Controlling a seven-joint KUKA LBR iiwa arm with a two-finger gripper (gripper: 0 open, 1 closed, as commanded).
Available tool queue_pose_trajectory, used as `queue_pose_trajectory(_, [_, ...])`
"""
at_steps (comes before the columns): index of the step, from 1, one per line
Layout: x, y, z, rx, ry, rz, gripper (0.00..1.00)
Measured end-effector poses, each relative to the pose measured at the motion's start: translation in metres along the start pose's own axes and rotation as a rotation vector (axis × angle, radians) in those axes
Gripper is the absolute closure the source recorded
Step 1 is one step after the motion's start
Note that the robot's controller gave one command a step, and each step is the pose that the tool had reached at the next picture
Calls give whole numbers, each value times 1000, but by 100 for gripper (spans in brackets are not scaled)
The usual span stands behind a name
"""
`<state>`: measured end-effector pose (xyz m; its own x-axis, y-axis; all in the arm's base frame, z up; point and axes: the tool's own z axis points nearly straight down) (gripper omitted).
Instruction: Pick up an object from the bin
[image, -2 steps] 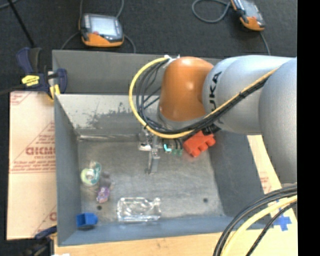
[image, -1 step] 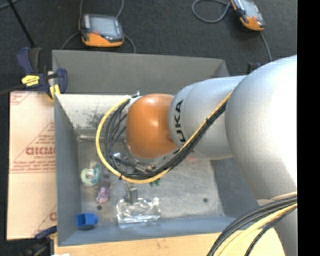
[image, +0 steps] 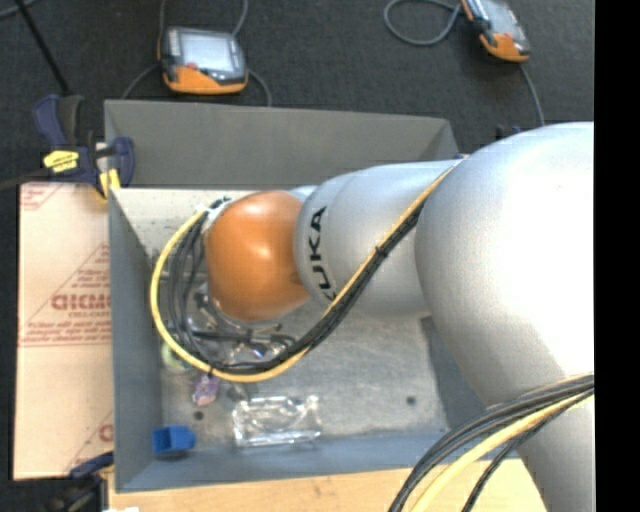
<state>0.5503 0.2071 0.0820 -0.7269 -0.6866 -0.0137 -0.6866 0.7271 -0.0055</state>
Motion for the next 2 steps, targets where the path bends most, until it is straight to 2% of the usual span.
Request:
queue_pose_trajectory(1, [1, 1, 0, -5, 3, 5, 100])
queue_pose_trajectory(2, [-23, -33, -115, 2, 2, -19, 100])
